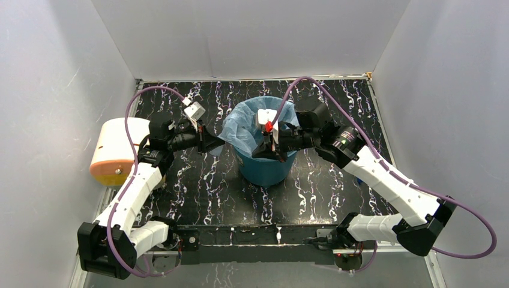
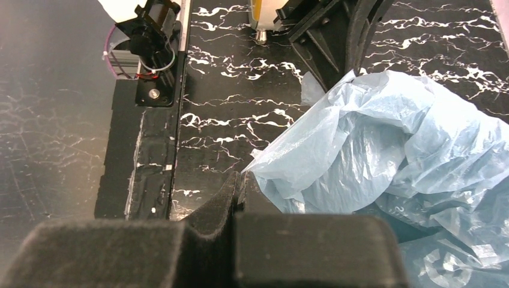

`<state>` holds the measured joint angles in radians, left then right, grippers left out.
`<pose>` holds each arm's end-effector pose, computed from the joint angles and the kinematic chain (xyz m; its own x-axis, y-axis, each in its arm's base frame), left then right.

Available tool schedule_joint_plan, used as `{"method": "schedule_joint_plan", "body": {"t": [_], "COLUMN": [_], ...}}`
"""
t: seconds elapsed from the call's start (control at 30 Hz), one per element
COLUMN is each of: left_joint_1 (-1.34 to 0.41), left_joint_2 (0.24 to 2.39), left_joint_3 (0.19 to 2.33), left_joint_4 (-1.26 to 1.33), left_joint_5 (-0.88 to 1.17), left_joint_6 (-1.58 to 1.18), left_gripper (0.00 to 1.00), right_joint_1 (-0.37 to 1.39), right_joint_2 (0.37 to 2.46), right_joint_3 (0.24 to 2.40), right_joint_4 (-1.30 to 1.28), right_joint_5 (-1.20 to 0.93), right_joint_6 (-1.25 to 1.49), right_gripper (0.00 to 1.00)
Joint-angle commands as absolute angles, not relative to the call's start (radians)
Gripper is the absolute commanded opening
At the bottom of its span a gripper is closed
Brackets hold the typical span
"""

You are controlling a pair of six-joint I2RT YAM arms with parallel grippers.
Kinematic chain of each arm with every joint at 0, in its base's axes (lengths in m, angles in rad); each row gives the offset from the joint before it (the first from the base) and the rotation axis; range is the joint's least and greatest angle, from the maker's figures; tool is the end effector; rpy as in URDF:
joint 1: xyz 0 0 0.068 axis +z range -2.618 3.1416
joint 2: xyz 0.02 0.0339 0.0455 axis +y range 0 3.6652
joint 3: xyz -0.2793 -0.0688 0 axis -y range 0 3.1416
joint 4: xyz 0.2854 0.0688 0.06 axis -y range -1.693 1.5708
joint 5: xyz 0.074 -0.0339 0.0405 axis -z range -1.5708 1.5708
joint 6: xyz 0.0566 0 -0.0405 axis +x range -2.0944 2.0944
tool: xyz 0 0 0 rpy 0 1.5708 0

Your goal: Put the trash bags into the trash bin

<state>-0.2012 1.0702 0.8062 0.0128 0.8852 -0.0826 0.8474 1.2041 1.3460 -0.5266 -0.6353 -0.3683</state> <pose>0.2690 -0.0996 0.3147 -0.3138 0.0107 -0.9494 0.8381 0.4730 -0.2717 0.1765 0.2506 0.4291 0.1165 -0.3058 -0.9449 -0.9920 0.0111 -0.1260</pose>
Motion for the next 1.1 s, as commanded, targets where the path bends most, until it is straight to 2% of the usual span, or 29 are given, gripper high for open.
{"method": "schedule_joint_plan", "body": {"t": [0.0, 0.37, 0.43, 0.57, 0.67, 0.77, 1.07], "left_joint_1": [-0.201, -0.201, -0.201, -0.201, -0.201, -0.201, -0.201], "left_joint_2": [1.068, 1.06, 1.058, 1.043, 1.039, 1.038, 1.051], "left_joint_3": [0.81, 0.787, 0.783, 0.767, 0.756, 0.753, 0.754], "left_joint_4": [0.044, 0.044, 0.043, 0.043, 0.044, 0.043, 0.039], "left_joint_5": [0.895, 0.911, 0.906, 0.874, 0.87, 0.874, 0.872], "left_joint_6": [-0.096, -0.112, -0.118, -0.128, -0.13, -0.13, -0.123], "left_gripper": [0.0, 0.0, 0.0, 0.0, 0.0, 0.0, 0.0], "right_joint_1": [0.86, 0.862, 0.863, 0.864, 0.865, 0.864, 0.865], "right_joint_2": [1.206, 1.196, 1.201, 1.182, 1.162, 1.17, 1.186], "right_joint_3": [1.394, 1.366, 1.367, 1.367, 1.371, 1.4, 1.457], "right_joint_4": [-0.562, -0.552, -0.556, -0.539, -0.547, -0.624, -0.762], "right_joint_5": [-0.711, -0.743, -0.735, -0.681, -0.67, -0.681, -0.605], "right_joint_6": [-0.332, -0.292, -0.287, -0.279, -0.28, -0.303, -0.274], "right_gripper": [0.0, 0.05, 0.13, 0.24, 0.24, 0.19, 0.22]}}
